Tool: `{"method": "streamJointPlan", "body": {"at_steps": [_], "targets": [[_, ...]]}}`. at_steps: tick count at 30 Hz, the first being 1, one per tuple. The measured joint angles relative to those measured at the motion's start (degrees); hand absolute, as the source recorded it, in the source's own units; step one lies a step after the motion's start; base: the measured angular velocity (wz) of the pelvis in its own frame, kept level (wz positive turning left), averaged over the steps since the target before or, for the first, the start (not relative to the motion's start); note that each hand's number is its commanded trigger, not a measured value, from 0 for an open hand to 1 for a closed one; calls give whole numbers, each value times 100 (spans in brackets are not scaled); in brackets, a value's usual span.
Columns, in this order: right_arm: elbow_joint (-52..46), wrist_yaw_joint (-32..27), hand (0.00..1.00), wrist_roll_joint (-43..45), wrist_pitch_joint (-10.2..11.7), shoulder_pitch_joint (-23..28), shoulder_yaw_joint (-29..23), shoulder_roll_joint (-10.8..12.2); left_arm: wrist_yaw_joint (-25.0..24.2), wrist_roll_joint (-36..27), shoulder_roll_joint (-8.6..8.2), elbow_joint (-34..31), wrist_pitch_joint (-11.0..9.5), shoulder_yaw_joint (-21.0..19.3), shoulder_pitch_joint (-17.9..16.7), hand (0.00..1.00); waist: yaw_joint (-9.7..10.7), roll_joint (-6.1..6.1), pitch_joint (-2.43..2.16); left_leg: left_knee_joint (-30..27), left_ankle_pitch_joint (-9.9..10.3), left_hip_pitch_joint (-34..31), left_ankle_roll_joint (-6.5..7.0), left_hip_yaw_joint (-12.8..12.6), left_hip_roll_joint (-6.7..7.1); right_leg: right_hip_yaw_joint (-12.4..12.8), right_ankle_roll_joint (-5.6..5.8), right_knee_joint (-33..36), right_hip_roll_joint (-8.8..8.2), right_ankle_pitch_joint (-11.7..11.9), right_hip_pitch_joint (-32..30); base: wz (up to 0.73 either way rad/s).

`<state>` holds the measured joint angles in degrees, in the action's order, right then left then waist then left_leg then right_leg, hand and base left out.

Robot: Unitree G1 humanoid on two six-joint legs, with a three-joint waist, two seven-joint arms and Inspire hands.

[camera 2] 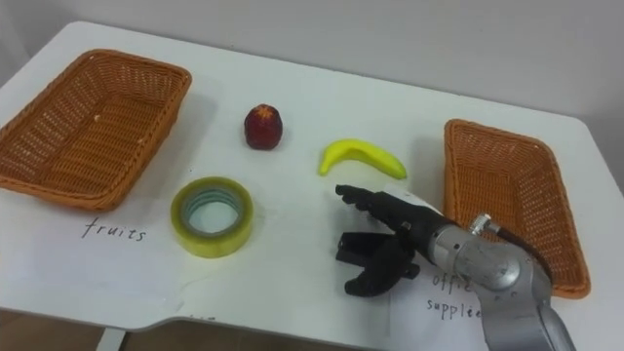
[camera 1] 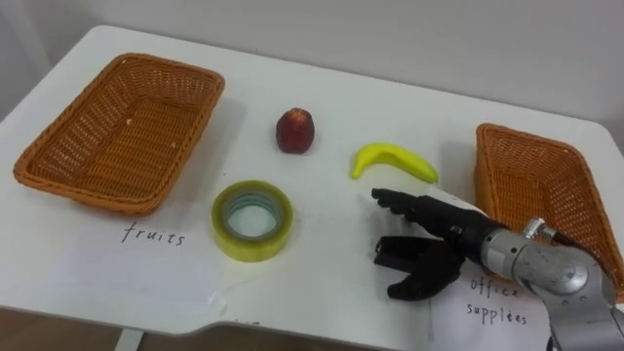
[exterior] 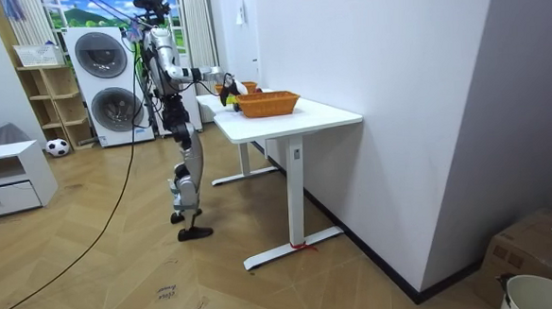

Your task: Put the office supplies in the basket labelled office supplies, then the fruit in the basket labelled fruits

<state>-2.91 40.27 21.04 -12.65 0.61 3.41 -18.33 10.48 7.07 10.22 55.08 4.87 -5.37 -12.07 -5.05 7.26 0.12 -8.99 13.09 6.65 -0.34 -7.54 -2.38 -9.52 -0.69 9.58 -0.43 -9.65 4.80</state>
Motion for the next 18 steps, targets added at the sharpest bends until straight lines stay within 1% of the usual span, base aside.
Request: {"method": "streamJointPlan", "body": {"at_steps": [7, 10, 12, 13, 18], "targets": [[-1, -9, 0, 51, -5, -1, -4, -1, 0, -4, -2, -4, 15, -3, 10, 0, 2, 0, 0, 25, 0, -8, 0, 12, -1, -3, 0, 4, 7, 0, -17, 0], [-11, -9, 0, 226, 3, -1, -7, -1, 0, -11, -13, -6, 20, -12, 23, 0, 19, -3, -2, 21, 0, -11, 0, 13, 2, -11, 1, 3, -2, 0, -17, 0], [-27, -5, 0, 329, 6, -1, -8, 0, 0, -1, -13, -48, 43, -26, 24, 0, 13, -4, -3, 23, 0, -10, 1, 8, 3, -12, 1, 4, -4, 0, -19, 0], [-29, -5, 0, 408, 6, -1, -8, 0, 0, -1, -13, -123, 85, -33, 15, 0, 6, -6, -4, 24, 0, -10, 1, -3, 3, -12, 1, 5, -4, 1, -19, 0], [-35, -8, 0, 668, 4, -2, -8, 0, 0, -3, -28, -230, 108, -88, -3, 0, -4, -45, -29, 23, 0, -3, 2, -9, 7, -7, 1, 8, -9, 1, -20, 0]]}}
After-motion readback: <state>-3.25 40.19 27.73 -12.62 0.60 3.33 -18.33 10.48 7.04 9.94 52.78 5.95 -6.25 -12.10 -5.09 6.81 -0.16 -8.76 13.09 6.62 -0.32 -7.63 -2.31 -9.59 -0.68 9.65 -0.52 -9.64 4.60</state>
